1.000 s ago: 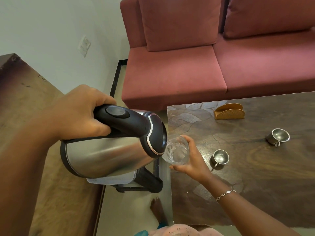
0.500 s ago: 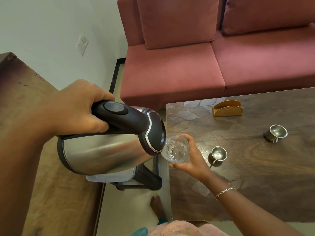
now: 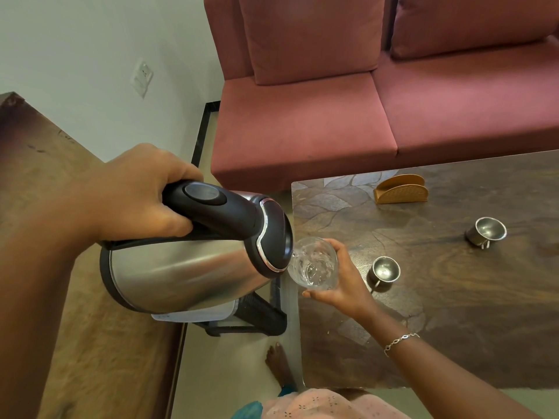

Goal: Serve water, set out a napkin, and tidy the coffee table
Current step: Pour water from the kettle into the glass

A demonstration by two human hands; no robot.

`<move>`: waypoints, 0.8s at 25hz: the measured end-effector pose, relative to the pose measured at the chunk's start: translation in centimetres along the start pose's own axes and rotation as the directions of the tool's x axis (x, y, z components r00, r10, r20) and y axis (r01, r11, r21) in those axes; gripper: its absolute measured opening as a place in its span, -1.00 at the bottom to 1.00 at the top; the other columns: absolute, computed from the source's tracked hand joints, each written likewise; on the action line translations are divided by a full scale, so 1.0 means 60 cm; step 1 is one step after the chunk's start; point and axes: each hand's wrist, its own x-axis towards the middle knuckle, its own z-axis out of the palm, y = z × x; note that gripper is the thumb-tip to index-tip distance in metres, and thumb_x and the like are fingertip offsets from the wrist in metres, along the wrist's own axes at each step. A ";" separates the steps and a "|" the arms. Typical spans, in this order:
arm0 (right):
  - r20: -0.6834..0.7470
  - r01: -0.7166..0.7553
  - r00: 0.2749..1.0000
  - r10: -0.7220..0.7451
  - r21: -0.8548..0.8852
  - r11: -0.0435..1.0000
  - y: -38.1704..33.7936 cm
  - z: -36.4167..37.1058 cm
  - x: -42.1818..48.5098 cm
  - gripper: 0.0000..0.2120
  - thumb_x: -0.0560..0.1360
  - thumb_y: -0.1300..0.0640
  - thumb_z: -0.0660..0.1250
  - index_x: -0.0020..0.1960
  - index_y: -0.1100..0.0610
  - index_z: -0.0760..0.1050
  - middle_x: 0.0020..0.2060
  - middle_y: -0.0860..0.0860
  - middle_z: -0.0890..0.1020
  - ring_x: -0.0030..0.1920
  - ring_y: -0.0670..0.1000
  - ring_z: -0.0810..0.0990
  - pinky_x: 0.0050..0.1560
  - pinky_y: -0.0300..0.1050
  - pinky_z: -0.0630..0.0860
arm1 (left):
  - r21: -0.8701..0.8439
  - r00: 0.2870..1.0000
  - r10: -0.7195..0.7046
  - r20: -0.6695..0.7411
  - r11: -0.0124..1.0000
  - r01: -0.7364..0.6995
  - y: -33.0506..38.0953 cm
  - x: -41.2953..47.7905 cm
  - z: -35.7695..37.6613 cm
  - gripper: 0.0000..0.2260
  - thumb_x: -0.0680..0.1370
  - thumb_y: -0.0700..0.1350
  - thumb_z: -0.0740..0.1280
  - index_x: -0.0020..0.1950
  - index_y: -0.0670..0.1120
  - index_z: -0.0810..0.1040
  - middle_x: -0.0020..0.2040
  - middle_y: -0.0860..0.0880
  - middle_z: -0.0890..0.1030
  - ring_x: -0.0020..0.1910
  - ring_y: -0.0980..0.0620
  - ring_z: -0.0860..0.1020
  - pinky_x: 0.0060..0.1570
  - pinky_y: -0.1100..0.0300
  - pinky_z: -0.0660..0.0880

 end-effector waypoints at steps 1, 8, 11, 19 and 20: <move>-0.001 0.003 1.000 -0.003 -0.003 1.000 0.001 0.000 -0.001 -0.21 0.14 0.05 0.55 0.20 -0.21 0.16 0.15 -0.16 0.43 0.19 -0.17 0.44 0.13 -0.43 0.38 | -0.010 1.000 0.006 0.000 1.000 -0.006 0.000 0.000 0.000 -0.77 0.13 -0.12 0.32 -0.47 0.23 0.40 -0.50 0.34 0.52 -0.39 0.34 0.52 -0.50 0.34 0.41; -0.020 0.007 1.000 -0.008 -0.021 1.000 0.009 -0.004 -0.004 -0.21 0.14 0.05 0.55 0.20 -0.21 0.15 0.15 -0.17 0.41 0.19 -0.17 0.43 0.14 -0.47 0.35 | 0.014 1.000 0.006 0.009 1.000 -0.006 0.004 -0.001 0.000 -0.74 0.13 -0.11 0.31 -0.44 0.31 0.49 -0.50 0.34 0.51 -0.40 0.34 0.51 -0.42 0.44 0.41; -0.021 0.010 1.000 -0.010 -0.014 1.000 0.012 -0.008 -0.010 -0.22 0.14 0.07 0.55 0.20 -0.19 0.16 0.14 -0.12 0.44 0.18 -0.13 0.45 0.15 -0.42 0.37 | 0.036 1.000 -0.011 0.014 0.999 0.011 0.008 -0.003 -0.002 -0.81 0.12 -0.10 0.31 -0.52 0.21 0.41 -0.51 0.32 0.52 -0.41 0.34 0.51 -0.57 0.30 0.32; -0.022 0.006 1.000 -0.006 -0.022 1.000 0.016 -0.011 -0.019 -0.21 0.12 -0.10 0.51 0.21 -0.23 0.14 0.17 -0.02 0.44 0.19 -0.07 0.45 0.20 -0.21 0.42 | 0.046 0.998 -0.036 0.044 0.998 0.034 0.016 -0.004 -0.001 -0.81 0.15 -0.11 0.38 -0.49 0.20 0.48 -0.48 0.32 0.54 -0.36 0.30 0.54 -0.46 0.31 0.26; -0.023 0.003 1.000 -0.004 -0.028 1.000 0.017 -0.011 -0.019 -0.21 0.11 -0.11 0.51 0.21 -0.23 0.14 0.17 -0.03 0.44 0.19 -0.07 0.45 0.19 -0.23 0.42 | 0.046 0.999 -0.039 0.037 0.998 0.037 0.013 -0.003 -0.001 -0.77 0.19 -0.14 0.44 -0.50 0.19 0.48 -0.48 0.31 0.54 -0.37 0.30 0.53 -0.46 0.30 0.25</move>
